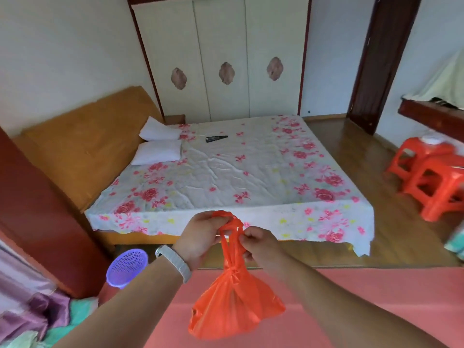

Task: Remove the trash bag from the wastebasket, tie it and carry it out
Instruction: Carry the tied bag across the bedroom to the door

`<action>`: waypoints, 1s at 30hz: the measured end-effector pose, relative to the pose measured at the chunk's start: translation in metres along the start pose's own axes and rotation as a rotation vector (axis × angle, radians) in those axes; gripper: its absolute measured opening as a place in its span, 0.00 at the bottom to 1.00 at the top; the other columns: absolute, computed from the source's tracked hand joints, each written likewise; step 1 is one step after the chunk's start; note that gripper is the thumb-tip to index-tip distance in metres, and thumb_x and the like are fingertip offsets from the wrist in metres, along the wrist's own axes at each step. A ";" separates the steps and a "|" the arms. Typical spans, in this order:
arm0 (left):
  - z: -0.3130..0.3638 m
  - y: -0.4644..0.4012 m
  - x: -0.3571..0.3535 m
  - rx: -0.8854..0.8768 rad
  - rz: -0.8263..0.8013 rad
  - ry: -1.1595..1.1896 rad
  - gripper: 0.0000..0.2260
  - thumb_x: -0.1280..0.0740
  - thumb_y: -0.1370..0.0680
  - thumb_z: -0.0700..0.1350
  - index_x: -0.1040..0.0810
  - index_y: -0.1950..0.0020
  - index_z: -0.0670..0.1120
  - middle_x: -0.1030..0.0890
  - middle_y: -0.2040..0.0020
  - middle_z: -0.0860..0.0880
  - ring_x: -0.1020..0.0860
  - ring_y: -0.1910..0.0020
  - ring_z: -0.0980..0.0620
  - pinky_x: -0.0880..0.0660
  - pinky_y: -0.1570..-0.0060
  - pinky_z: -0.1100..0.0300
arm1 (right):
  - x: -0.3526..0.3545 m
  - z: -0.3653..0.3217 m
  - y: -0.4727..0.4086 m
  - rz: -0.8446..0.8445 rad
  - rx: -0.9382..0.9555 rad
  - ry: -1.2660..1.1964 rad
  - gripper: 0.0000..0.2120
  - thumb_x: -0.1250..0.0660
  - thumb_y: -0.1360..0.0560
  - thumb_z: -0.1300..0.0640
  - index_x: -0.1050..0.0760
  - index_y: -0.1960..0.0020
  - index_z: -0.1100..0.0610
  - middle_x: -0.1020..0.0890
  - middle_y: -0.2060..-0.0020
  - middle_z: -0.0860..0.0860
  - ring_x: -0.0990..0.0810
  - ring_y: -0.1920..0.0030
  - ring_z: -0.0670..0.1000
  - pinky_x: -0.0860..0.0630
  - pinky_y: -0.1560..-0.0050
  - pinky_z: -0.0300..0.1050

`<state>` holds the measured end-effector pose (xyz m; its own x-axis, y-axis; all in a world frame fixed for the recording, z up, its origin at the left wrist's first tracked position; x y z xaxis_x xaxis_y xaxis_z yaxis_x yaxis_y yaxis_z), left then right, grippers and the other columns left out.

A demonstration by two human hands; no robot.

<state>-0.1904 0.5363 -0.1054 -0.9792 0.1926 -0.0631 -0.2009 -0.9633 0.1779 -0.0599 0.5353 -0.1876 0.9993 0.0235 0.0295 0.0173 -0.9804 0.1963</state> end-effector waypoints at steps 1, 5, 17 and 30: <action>-0.001 -0.004 -0.023 0.006 -0.021 -0.011 0.07 0.35 0.24 0.38 0.16 0.56 0.43 0.14 0.56 0.43 0.16 0.59 0.49 0.23 0.65 0.63 | 0.024 0.001 0.002 0.022 0.006 0.004 0.15 0.35 0.22 0.62 0.26 0.67 0.55 0.21 0.77 0.47 0.25 0.77 0.45 0.26 0.73 0.37; -0.006 -0.023 -0.105 0.037 -0.072 -0.075 0.09 0.35 0.25 0.39 0.15 0.59 0.48 0.13 0.58 0.48 0.17 0.61 0.53 0.26 0.63 0.64 | 0.112 0.002 0.012 0.088 0.038 0.020 0.14 0.35 0.22 0.63 0.28 0.66 0.57 0.23 0.76 0.48 0.26 0.78 0.44 0.25 0.74 0.36; -0.016 -0.102 -0.312 0.144 -0.253 -0.034 0.11 0.37 0.24 0.37 0.16 0.60 0.45 0.19 0.68 0.48 0.20 0.63 0.49 0.23 0.66 0.65 | 0.353 -0.007 0.047 0.386 0.040 0.051 0.14 0.35 0.22 0.61 0.27 0.66 0.53 0.25 0.78 0.45 0.25 0.76 0.44 0.25 0.72 0.38; -0.013 -0.242 -0.553 0.191 -0.649 -0.043 0.10 0.41 0.20 0.38 0.20 0.48 0.40 0.18 0.57 0.43 0.19 0.60 0.47 0.23 0.61 0.62 | 0.586 -0.011 0.009 0.841 -0.049 0.141 0.17 0.35 0.24 0.63 0.30 0.70 0.54 0.29 0.70 0.57 0.29 0.65 0.53 0.29 0.58 0.51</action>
<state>0.4006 0.6608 -0.1260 -0.6579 0.7319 -0.1776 -0.7459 -0.6007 0.2879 0.5260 0.5426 -0.1579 0.6657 -0.6810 0.3051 -0.7331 -0.6732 0.0967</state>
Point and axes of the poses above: each hand's wrist, its own y-axis away from the middle knuckle, its own x-axis out of the back of the hand, z = x × y, the point moved 9 cm from there along -y, towards the middle knuckle
